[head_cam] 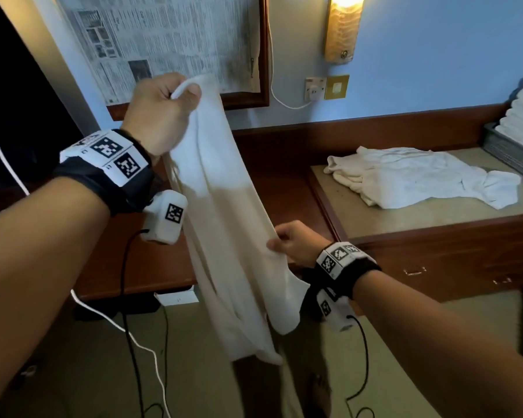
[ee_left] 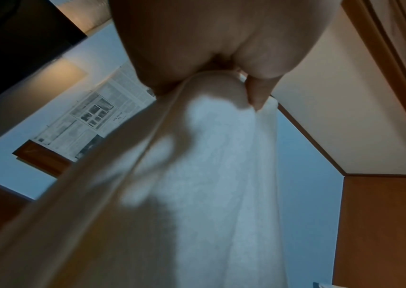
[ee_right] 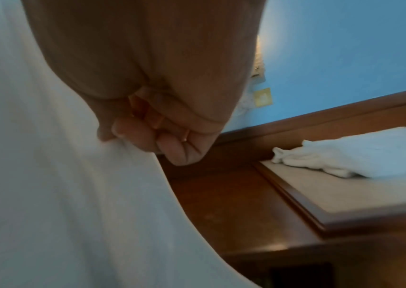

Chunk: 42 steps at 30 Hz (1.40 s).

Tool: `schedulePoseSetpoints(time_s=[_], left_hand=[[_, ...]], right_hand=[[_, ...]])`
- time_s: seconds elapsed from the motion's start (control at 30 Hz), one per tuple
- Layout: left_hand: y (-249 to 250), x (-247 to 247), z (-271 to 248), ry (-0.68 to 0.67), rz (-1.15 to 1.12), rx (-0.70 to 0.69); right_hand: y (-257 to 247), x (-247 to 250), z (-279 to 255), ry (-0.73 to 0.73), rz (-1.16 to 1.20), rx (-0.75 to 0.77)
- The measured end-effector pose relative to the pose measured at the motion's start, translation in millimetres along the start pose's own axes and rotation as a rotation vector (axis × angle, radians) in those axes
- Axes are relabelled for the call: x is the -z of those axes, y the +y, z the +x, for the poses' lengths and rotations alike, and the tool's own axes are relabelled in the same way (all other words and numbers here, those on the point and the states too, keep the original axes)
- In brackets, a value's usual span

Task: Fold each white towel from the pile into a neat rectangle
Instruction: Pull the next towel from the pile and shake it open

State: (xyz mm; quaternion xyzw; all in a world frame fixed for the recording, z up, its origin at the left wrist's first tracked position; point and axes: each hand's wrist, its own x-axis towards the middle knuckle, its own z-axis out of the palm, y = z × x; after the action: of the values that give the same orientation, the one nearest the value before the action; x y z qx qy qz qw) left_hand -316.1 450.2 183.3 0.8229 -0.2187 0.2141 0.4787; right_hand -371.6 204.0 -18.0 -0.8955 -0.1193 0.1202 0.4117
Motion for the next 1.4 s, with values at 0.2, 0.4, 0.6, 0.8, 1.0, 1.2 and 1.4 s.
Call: schedulePoseSetpoints(time_s=[0.2, 0.4, 0.6, 0.8, 1.0, 1.2, 1.4], left_hand=[[-10.5, 21.0, -1.1, 0.125, -0.036, 0.091], [-15.7, 37.8, 1.1, 0.238, -0.014, 0.15], [-12.2, 32.7, -6.0, 0.154, -0.105, 0.189], [13.7, -32.9, -34.4, -0.201, 0.018, 0.062], [24.6, -47.5, -39.8, -0.214, -0.057, 0.1], [31.5, -35.0, -33.3, -0.136, -0.125, 0.11], [18.2, -26.0, -32.7, 0.066, -0.182, 0.106]], right_hand=[[93.7, -5.2, -40.5, 0.035, -0.081, -0.31], [160.8, 2.8, -78.8, 0.124, -0.275, -0.651], [152.5, 1.4, -79.6, 0.109, -0.376, -0.75], [-29.9, 43.5, -21.2, 0.369, 0.234, 0.056], [-126.1, 80.3, -8.8, 0.342, 0.446, 0.373], [-152.7, 82.8, 7.7, 0.51, 0.32, 0.455], [-192.9, 101.4, 21.8, 0.618, 0.181, 0.525]])
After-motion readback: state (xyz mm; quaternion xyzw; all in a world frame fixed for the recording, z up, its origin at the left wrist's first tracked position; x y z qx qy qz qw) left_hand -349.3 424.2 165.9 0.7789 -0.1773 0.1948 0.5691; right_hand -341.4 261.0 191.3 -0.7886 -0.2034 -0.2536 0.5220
